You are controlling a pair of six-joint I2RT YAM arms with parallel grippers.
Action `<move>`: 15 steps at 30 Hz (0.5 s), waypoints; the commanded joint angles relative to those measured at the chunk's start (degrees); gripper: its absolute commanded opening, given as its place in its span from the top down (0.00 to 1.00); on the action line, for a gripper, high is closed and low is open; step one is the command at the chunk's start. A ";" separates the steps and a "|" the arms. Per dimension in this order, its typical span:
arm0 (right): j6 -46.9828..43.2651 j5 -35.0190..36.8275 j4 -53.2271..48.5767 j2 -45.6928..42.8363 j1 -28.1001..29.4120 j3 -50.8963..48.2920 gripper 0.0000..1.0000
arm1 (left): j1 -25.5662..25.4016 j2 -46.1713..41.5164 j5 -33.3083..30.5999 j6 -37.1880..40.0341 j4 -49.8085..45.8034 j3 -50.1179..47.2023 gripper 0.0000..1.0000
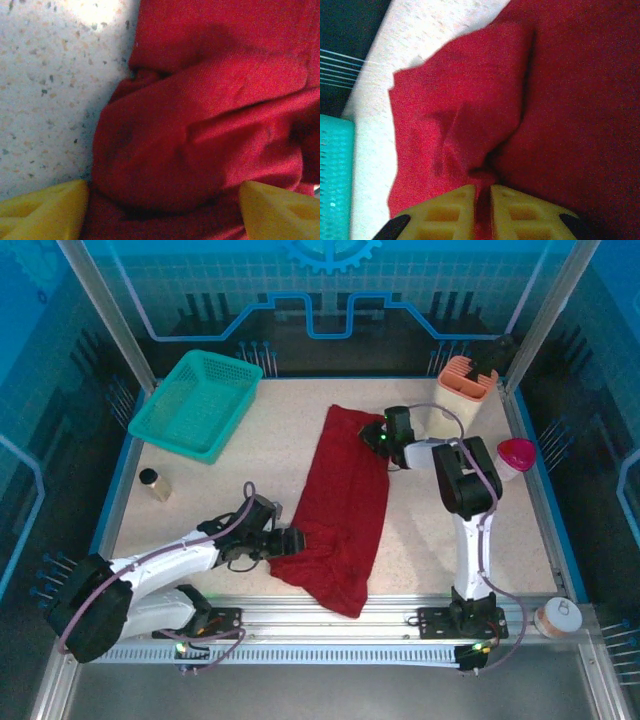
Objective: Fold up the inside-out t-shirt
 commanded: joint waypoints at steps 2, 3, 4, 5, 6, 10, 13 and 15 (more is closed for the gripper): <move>6.77 -1.45 4.49 11.28 3.43 8.02 0.84 | 1.04 -2.44 -1.12 -4.17 -5.23 -1.36 0.22; 6.45 -1.25 3.79 13.36 4.20 11.32 0.84 | 1.24 -3.22 -2.25 -4.19 -6.35 -1.30 0.21; 6.32 -1.03 2.72 15.26 4.78 14.32 0.84 | 1.50 -4.17 -4.00 -4.40 -7.49 -1.26 0.21; 6.22 -1.15 1.48 17.65 5.49 18.40 0.84 | 1.71 -5.01 -4.75 -4.59 -8.07 -1.26 0.21; 5.84 -1.34 0.51 19.64 6.03 22.02 0.85 | 1.80 -5.73 -4.76 -4.31 -8.11 -1.44 0.21; 2.79 -1.12 -3.90 26.05 7.67 35.07 0.84 | 2.10 -8.06 -1.49 -3.79 -4.61 -2.92 0.21; 3.34 -3.14 -0.37 26.47 7.41 38.34 0.83 | 2.08 -8.84 0.38 -2.16 -1.78 -3.59 0.20; 2.88 -5.82 -0.23 24.34 6.88 39.61 0.84 | 2.21 -9.38 -0.14 -1.37 -1.25 -3.49 0.20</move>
